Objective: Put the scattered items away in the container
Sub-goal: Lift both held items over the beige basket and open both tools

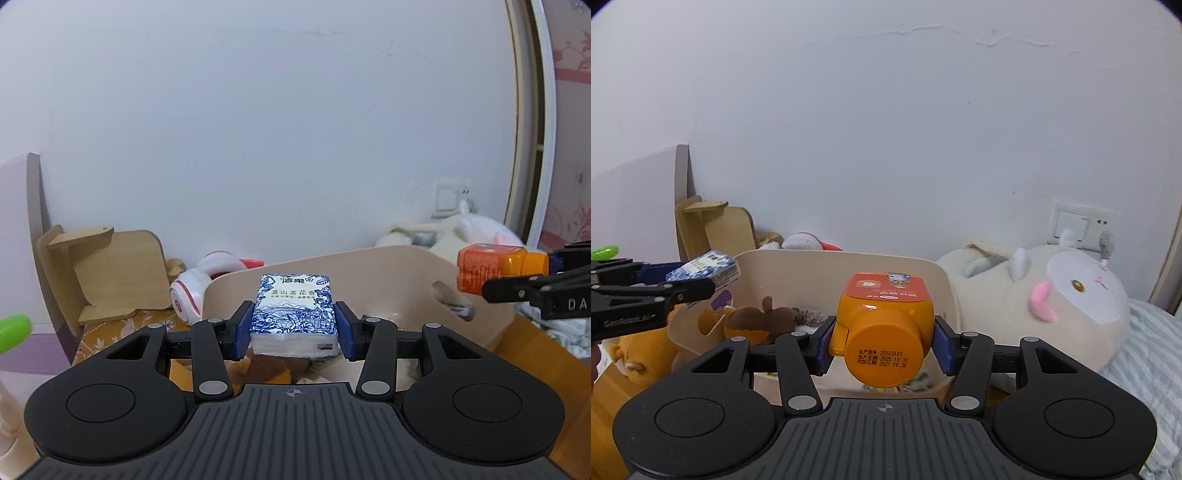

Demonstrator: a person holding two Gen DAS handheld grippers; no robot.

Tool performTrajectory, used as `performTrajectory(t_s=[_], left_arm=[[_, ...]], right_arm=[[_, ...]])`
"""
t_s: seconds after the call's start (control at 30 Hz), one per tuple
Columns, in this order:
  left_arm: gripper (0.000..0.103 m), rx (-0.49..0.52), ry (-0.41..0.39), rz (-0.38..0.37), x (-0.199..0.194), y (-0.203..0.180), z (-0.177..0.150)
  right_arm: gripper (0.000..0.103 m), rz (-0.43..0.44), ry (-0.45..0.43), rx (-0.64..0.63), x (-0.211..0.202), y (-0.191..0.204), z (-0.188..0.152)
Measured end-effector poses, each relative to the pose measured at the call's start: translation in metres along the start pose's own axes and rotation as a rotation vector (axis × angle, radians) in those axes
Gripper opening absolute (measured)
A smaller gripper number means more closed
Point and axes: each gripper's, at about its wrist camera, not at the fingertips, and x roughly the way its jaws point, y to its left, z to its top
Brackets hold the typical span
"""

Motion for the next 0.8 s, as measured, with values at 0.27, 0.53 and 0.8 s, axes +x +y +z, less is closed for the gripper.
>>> performTrajectory(t_s=[0.27,0.53,0.8], left_arm=[[0.047,0.030,0.115,-0.004,0.038,-0.006,-0.003],[0.053,0.050,0.184,-0.010,0.051,-0.014,-0.011],[0.085,0.073,0.201,-0.010,0.042,-0.021,-0.015]], right_arm=[[0.050,0.003,0.092,-0.045,0.045,0.009,-0.006],[0.050,0.000,0.140,-0.059,0.058,0.008,-0.016],[0.083,0.010,0.134,-0.045,0.056,0.007,-0.018]])
